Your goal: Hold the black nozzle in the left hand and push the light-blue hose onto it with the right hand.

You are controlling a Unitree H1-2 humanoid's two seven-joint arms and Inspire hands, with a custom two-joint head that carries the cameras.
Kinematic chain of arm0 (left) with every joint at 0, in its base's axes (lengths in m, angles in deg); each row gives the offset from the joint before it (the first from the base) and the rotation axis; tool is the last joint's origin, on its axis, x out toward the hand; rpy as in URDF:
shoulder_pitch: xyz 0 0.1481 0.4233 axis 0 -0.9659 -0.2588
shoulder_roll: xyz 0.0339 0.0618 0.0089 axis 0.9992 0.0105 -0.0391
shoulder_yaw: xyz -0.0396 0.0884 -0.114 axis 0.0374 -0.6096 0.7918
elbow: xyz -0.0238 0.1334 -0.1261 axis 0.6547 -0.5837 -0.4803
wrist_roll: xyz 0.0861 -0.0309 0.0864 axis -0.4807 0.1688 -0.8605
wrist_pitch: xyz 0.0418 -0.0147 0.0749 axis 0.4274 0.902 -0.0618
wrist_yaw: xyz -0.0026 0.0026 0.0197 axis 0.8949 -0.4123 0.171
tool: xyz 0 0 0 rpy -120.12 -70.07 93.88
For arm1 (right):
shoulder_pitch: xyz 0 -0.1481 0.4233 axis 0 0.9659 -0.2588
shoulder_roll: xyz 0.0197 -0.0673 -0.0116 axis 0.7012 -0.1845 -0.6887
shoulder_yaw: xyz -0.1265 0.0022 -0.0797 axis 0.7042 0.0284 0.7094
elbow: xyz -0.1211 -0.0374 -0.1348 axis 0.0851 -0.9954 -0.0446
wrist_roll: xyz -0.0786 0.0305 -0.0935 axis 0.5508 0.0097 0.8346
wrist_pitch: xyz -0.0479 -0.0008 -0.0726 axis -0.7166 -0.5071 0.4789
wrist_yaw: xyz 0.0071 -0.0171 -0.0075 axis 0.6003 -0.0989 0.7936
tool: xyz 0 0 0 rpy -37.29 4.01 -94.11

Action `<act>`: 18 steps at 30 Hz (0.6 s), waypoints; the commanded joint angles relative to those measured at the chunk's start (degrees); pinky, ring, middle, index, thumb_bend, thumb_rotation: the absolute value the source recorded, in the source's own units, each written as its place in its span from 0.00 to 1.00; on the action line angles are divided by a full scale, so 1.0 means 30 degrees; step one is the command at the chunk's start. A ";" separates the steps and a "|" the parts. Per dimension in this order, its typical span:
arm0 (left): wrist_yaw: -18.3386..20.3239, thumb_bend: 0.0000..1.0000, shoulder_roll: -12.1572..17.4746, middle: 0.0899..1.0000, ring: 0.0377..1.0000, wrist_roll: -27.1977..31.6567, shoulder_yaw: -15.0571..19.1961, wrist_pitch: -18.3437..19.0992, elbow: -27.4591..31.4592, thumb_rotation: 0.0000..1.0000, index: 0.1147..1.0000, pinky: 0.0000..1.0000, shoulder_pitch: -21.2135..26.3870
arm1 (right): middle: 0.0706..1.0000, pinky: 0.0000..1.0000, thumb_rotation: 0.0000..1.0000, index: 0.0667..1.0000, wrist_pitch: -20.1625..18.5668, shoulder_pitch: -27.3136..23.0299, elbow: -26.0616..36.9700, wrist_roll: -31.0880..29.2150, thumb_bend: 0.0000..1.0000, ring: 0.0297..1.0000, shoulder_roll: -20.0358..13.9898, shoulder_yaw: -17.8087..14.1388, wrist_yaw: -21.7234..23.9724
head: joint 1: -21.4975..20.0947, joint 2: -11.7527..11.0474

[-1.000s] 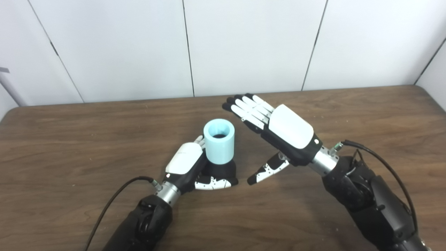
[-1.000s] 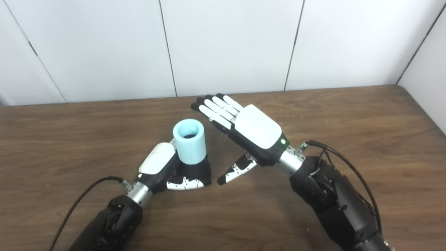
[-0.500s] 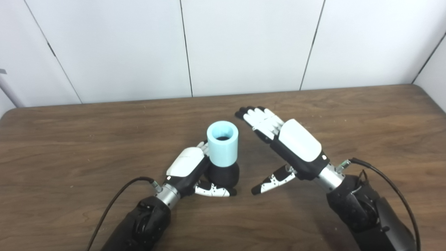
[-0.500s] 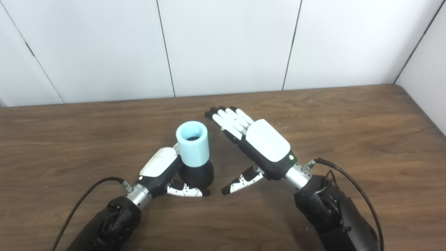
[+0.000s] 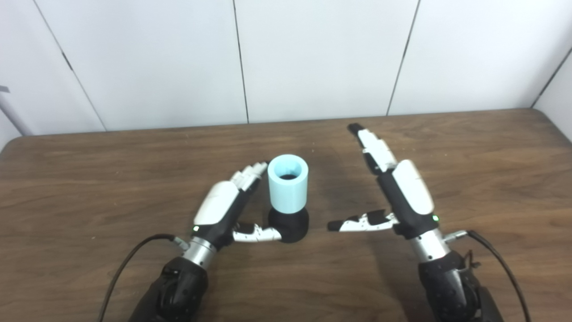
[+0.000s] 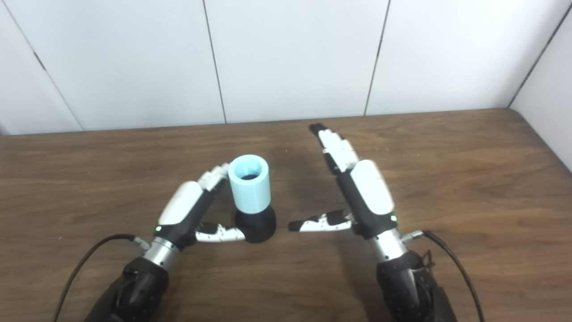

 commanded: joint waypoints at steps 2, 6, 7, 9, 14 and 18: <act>-0.0988 0.88 -0.0770 0.97 0.99 0.0292 0.0504 -0.0009 0.1260 0.54 1.00 1.00 -0.0803 | 1.00 1.00 0.32 1.00 0.0419 -0.0002 0.0177 -0.0839 0.76 1.00 0.0347 -0.0377 -0.0892 | 0.0256 -0.0016; -0.1369 0.90 -0.0534 0.98 0.99 0.0142 0.1834 0.0642 0.2900 0.63 1.00 1.00 -0.1143 | 1.00 1.00 0.34 1.00 0.0843 0.0542 0.0003 0.1028 0.75 1.00 0.0283 -0.0509 -0.2459 | 0.0554 -0.0212; -0.1364 0.91 -0.0514 0.98 1.00 0.0400 0.2211 0.0746 0.3177 0.64 1.00 1.00 -0.1242 | 1.00 1.00 0.34 1.00 0.0761 0.0734 0.0164 0.1409 0.75 1.00 0.0320 -0.0508 -0.2735 | 0.0554 -0.0212; -0.1135 0.92 -0.0622 0.99 1.00 0.0978 0.2704 0.0926 0.3650 0.66 1.00 1.00 -0.1442 | 1.00 1.00 0.35 1.00 0.0398 0.1058 0.0431 0.1390 0.74 1.00 0.0536 -0.0541 -0.2906 | 0.0604 -0.0269; 0.0087 0.95 -0.1082 1.00 1.00 0.3172 0.3196 0.1799 0.5445 0.74 1.00 1.00 -0.2164 | 1.00 0.97 0.46 1.00 -0.1686 0.2084 0.1745 -0.1973 0.68 0.98 0.1793 -0.0624 -0.1629 | 0.0603 -0.0425; 0.1057 0.98 -0.1240 0.99 1.00 0.4228 0.2968 0.2290 0.7634 0.82 1.00 1.00 -0.3114 | 0.91 0.80 0.78 0.93 -0.5008 0.2905 0.2936 -0.7004 0.68 0.88 0.3191 -0.0665 0.0336 | 0.0492 -0.0615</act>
